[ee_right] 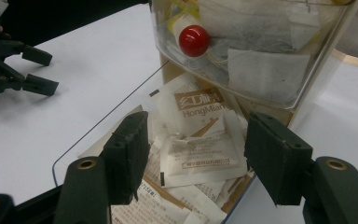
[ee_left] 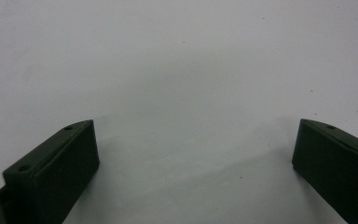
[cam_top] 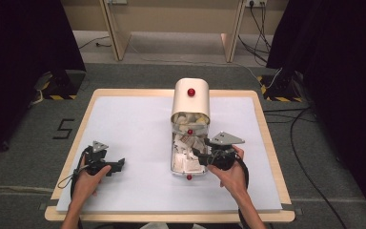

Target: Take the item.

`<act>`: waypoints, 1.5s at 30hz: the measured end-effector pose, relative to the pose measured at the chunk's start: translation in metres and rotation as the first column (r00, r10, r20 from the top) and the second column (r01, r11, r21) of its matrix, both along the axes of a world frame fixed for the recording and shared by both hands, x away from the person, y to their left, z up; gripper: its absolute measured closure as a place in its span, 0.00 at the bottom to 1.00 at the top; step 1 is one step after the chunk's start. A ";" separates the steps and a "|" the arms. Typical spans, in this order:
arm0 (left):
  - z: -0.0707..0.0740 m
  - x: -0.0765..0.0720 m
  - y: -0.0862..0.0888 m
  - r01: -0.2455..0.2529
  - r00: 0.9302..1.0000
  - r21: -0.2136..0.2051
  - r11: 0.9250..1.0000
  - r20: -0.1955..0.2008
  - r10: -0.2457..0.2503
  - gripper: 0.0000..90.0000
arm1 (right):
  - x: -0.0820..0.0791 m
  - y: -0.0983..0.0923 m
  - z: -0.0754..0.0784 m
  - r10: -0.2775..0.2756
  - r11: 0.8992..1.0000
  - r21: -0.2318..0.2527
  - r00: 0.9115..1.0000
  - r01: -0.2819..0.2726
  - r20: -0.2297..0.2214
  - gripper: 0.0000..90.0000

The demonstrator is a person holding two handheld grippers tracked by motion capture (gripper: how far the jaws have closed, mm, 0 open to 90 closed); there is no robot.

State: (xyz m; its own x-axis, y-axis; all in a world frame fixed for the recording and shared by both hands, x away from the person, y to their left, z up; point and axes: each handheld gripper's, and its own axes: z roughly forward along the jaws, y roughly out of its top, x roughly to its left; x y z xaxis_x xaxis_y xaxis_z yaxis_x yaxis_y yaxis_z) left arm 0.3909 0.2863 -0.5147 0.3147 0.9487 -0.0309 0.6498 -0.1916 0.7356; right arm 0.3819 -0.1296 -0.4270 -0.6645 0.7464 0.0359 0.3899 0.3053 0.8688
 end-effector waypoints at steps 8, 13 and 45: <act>0.000 0.000 0.000 0.000 1.000 0.001 1.000 0.000 0.000 0.00 | 0.008 0.008 -0.010 0.002 1.000 -0.028 1.000 -0.003 -0.022 0.36; 0.000 0.000 0.000 0.001 1.000 0.003 1.000 -0.001 -0.001 0.00 | 0.013 0.008 -0.014 0.008 0.999 -0.037 0.999 -0.009 -0.037 0.32; 0.000 0.000 0.000 0.003 1.000 0.004 1.000 -0.002 -0.003 0.00 | 0.027 0.028 -0.028 0.092 0.991 -0.093 0.994 -0.098 -0.062 0.53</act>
State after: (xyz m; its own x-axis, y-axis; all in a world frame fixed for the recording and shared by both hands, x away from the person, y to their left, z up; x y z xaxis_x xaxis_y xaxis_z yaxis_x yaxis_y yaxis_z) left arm 0.3908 0.2866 -0.5145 0.3174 0.9479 -0.0278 0.6503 -0.1962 0.7339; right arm 0.4093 -0.1012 -0.4552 -0.7314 0.6819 0.0077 0.4035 0.4236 0.8111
